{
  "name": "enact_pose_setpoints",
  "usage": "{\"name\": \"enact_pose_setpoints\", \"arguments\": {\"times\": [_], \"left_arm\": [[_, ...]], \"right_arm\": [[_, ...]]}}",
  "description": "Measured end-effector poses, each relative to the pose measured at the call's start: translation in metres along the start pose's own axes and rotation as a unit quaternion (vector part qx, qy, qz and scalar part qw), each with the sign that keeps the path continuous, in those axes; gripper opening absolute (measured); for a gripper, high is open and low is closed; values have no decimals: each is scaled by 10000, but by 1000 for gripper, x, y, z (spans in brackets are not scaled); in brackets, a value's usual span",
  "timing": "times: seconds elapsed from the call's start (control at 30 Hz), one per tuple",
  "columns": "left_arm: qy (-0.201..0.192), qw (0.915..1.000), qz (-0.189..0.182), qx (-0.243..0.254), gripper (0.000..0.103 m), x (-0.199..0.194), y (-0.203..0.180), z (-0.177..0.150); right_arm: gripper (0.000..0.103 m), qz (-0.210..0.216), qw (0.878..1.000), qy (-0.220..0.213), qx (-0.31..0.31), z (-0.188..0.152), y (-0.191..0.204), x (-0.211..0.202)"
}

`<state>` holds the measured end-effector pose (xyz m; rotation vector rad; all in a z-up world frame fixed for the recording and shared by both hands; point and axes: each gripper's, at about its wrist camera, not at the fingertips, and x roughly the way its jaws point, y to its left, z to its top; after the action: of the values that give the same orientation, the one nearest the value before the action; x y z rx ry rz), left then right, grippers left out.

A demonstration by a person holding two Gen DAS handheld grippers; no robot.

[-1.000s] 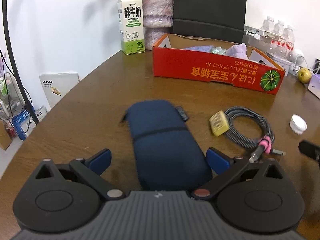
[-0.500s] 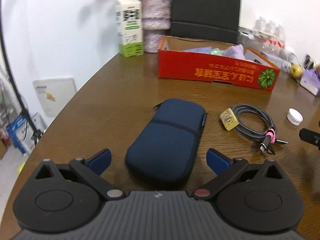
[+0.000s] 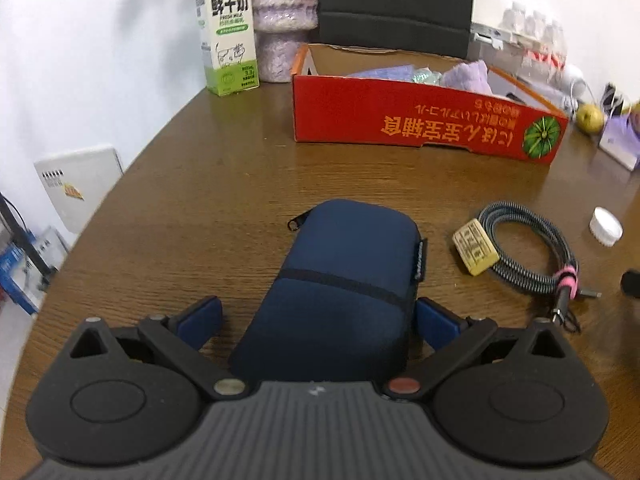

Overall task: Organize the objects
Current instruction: 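Position the left tool over the navy zip case while the right tool approaches the cable, then grasp the navy zip case with the left tool while the right tool grasps the braided cable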

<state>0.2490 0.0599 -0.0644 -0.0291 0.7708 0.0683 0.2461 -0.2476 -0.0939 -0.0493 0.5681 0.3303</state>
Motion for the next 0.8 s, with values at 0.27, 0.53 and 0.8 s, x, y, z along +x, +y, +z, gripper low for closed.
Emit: {"name": "enact_pose_setpoints", "arguments": {"times": [0.27, 0.53, 0.8], "left_arm": [[-244, 9996, -96, -111, 86, -7, 5, -6], [-355, 9988, -194, -271, 74, -15, 13, -7], [-355, 9986, -231, -321, 76, -15, 14, -7]], "right_arm": [[103, -110, 9999, 87, 10, 1, 4, 5], [103, 393, 9988, 48, -283, 7, 43, 16], [103, 598, 9963, 324, -532, 21, 68, 35]]}}
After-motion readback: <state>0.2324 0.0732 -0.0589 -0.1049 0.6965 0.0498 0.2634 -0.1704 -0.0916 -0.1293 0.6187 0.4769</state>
